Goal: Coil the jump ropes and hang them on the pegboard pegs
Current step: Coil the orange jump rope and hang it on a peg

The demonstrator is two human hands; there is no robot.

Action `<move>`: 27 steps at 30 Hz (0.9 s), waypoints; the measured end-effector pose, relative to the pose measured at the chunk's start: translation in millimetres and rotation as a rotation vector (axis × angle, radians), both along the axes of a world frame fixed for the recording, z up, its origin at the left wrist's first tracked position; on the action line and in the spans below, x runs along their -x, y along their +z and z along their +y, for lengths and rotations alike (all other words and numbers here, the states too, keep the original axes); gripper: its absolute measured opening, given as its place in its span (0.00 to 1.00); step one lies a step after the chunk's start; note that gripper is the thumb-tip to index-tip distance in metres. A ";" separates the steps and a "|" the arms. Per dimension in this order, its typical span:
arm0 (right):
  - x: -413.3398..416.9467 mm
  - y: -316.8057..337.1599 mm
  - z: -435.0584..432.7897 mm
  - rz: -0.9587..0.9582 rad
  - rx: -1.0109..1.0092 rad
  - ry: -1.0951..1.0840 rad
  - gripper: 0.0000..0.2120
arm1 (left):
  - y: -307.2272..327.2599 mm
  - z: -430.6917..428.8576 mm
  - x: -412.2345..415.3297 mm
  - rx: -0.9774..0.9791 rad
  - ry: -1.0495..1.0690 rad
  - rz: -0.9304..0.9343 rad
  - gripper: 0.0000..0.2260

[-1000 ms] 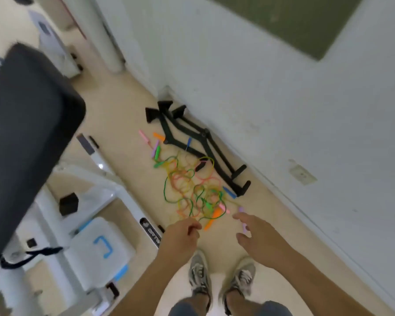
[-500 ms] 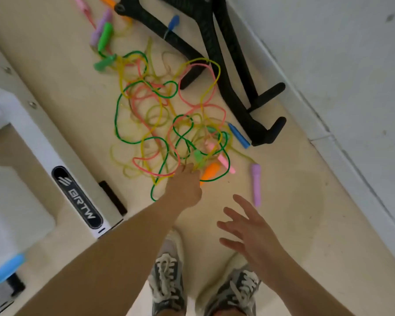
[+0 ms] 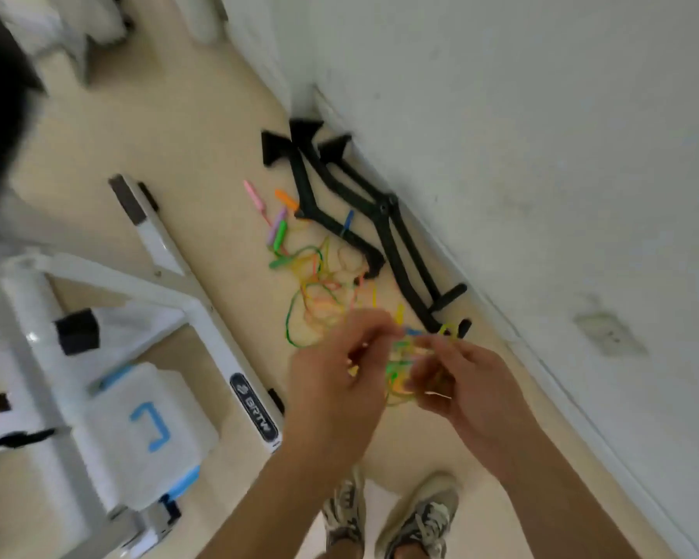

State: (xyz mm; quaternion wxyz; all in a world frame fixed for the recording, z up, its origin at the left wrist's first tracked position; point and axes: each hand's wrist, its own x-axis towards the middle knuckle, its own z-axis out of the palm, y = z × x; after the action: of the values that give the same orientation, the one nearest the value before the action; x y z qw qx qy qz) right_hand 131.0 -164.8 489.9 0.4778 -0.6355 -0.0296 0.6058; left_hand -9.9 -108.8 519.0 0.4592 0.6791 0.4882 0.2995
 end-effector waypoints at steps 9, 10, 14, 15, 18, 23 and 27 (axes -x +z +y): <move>-46.3 296.6 -4.5 -1.089 -0.044 0.338 0.10 | 329.8 36.5 -7.0 -0.076 -0.251 -0.531 0.10; -46.0 316.4 -8.7 -1.201 0.054 0.442 0.11 | 354.5 30.4 -5.5 -0.100 -0.291 -0.581 0.09; -22.9 378.7 -25.6 -1.273 -0.132 0.572 0.51 | 436.6 19.7 -10.6 -0.149 -0.451 -0.779 0.07; -10.1 392.8 -22.8 -1.073 -0.330 0.534 0.51 | 455.0 20.1 -15.2 -0.152 -0.506 -0.830 0.08; 27.3 398.6 -7.1 -0.514 -0.544 0.477 0.36 | 507.2 18.8 -30.5 -0.108 -0.642 -0.991 0.09; 55.7 362.5 3.5 -0.709 -0.231 0.393 0.21 | 591.7 25.5 -38.3 -0.074 -0.806 -1.208 0.10; 44.9 416.2 4.0 -0.507 -0.320 -0.086 0.26 | 604.7 45.5 -38.0 -0.170 -0.751 -0.983 0.15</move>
State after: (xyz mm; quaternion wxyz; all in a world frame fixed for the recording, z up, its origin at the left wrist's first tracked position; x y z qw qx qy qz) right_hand 86.0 -160.8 906.1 0.5746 -0.6837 -0.2159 0.3947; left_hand 28.1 -63.3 1123.7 0.6483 0.6214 -0.0780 0.4330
